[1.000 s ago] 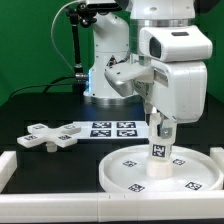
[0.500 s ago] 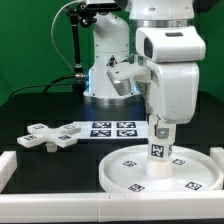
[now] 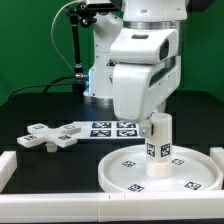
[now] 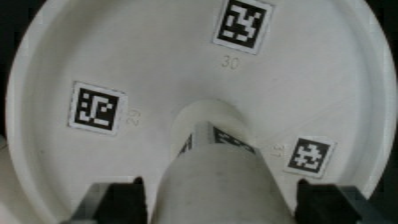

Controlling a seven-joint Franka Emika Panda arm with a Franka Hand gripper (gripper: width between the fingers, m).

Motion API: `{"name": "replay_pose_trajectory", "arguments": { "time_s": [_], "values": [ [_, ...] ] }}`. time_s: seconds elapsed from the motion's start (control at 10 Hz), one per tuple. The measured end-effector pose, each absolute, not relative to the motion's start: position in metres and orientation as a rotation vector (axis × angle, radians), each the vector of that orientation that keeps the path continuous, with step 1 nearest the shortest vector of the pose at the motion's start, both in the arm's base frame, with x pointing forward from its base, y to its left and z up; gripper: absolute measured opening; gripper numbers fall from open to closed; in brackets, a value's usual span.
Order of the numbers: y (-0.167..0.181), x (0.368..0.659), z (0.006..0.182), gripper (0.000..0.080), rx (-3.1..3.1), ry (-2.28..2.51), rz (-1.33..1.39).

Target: Assemble round table

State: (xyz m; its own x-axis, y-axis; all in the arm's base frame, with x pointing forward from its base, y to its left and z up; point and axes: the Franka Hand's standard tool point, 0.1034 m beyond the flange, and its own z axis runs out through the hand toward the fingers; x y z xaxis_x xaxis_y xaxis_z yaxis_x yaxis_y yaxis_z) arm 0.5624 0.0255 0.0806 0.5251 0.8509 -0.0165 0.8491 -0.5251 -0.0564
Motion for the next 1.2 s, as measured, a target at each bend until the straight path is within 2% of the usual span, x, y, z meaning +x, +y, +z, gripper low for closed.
{"name": "replay_pose_trajectory", "arguments": {
  "time_s": [0.5, 1.0, 1.2],
  "values": [
    [0.0279, 0.5622, 0.0804, 0.0412, -2.913, -1.077, 0.075],
    [0.0337, 0.5604, 0.0798, 0.0412, -3.05, -0.204, 0.075],
    [0.0344, 0.5604, 0.0798, 0.0412, -3.056, -0.1, 0.079]
  ]
}}
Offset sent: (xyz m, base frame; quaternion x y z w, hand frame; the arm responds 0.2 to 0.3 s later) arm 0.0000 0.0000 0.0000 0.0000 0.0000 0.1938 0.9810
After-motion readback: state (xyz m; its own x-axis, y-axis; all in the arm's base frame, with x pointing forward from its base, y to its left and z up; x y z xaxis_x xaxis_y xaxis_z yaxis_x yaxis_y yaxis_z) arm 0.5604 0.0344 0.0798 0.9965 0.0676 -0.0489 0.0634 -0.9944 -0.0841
